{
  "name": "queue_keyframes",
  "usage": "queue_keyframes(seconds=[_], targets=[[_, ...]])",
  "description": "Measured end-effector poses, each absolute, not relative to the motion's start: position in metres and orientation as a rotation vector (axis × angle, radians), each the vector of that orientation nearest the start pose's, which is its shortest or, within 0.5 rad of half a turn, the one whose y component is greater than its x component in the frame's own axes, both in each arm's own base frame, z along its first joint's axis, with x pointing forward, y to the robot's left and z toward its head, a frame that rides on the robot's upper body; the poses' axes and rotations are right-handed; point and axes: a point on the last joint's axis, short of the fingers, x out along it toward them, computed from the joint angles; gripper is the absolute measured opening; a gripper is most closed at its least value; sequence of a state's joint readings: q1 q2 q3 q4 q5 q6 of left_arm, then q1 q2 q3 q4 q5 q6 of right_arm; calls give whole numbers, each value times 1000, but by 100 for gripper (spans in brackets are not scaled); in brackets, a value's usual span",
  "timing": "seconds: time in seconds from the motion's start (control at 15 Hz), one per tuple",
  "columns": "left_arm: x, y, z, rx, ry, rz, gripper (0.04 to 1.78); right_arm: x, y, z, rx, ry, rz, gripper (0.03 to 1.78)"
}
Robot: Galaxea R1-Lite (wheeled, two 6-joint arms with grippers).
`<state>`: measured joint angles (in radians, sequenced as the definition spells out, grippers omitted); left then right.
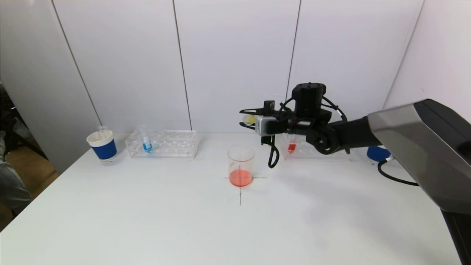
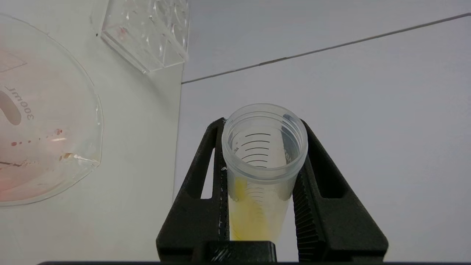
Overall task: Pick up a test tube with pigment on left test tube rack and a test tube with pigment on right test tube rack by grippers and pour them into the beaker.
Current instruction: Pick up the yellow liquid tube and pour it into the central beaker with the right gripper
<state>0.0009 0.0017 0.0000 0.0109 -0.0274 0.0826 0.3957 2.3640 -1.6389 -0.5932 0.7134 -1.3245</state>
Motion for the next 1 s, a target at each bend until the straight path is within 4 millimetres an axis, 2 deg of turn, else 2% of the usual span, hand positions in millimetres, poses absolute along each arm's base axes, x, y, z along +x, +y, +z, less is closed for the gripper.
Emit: queue_keyframes(seconds=[1.0], targets=[[-23,-1,74,82,11,-27,176,445,219,107,-1180,-812,997,55]])
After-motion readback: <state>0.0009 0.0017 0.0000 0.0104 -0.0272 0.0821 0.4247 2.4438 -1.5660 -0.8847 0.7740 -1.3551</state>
